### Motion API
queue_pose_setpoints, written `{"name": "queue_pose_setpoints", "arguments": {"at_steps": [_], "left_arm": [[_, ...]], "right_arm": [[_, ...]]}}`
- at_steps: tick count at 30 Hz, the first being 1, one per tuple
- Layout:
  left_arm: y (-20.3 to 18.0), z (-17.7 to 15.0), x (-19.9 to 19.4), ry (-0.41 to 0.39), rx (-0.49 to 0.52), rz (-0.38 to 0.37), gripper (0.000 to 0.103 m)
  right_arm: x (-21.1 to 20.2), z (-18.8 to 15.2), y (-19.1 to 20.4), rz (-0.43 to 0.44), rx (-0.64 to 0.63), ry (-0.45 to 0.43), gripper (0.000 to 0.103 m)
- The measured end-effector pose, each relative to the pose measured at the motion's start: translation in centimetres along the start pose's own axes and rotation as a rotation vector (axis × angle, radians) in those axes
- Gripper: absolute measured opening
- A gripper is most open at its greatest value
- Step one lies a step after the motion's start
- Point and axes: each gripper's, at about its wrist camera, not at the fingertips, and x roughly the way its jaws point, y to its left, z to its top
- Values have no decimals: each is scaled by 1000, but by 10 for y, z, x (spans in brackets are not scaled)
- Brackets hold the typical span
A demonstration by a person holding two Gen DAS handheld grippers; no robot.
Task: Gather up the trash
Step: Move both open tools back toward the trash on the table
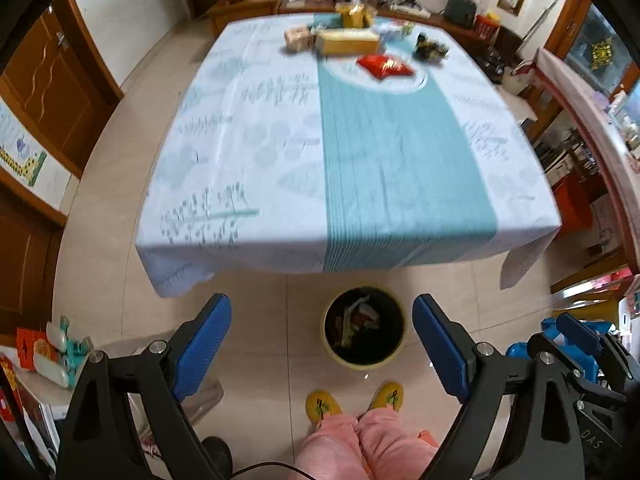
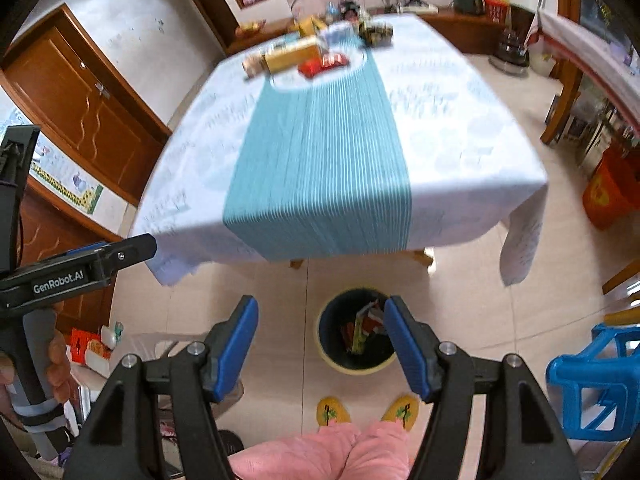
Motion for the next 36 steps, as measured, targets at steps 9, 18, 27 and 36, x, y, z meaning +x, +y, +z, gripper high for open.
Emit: {"name": "queue_pose_setpoints", "arguments": {"at_steps": [9,18,27,36], "left_arm": [[-3,26,-54,-124,16,-73,91],[-3,56,-82,-234,42,-35,91],[-11,102,-58,-216,60,-47,91],[-48,184,26,-73,-43,-52,59]], "right_arm": [[-49,34,16,-54,-55,-137,66],[-63,62,33,-74,-97,-206,66],[-56,105,35,-63,-161,-242,66],[3,205,-14,10,-242,-214,66]]}}
